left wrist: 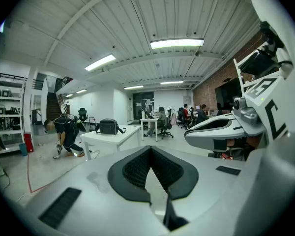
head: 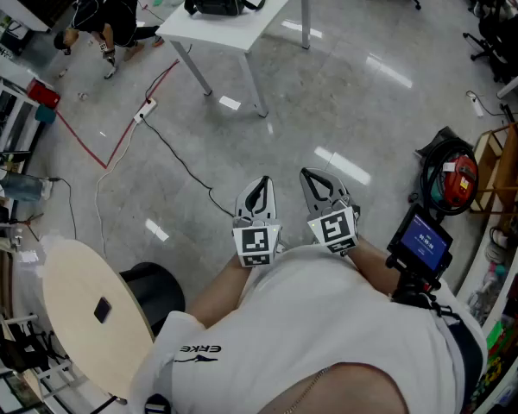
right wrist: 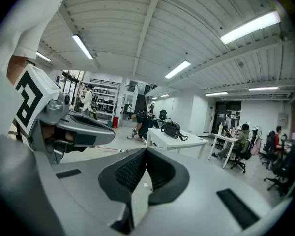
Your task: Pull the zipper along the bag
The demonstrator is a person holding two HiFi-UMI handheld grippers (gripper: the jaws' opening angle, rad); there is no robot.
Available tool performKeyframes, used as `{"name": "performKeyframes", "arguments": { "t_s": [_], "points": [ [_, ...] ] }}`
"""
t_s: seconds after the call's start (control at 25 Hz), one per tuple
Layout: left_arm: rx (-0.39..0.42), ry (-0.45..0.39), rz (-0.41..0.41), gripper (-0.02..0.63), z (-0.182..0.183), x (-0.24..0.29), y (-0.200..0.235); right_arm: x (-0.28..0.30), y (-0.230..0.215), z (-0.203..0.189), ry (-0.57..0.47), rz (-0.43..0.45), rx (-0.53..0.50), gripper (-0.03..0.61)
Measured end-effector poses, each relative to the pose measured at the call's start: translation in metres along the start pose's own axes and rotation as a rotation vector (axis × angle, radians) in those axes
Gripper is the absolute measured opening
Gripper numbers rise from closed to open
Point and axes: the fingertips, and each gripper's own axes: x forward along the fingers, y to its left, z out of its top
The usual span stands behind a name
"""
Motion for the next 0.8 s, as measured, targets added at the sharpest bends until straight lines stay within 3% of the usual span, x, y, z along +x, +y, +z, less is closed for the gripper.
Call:
{"name": "performKeyframes", "arguments": {
  "t_s": [0.8],
  "points": [
    [0.001,0.001,0.001,0.005,-0.004,-0.004,-0.005,-0.009,-0.005,0.004,-0.016,-0.03,0.034,0.005]
  ]
}}
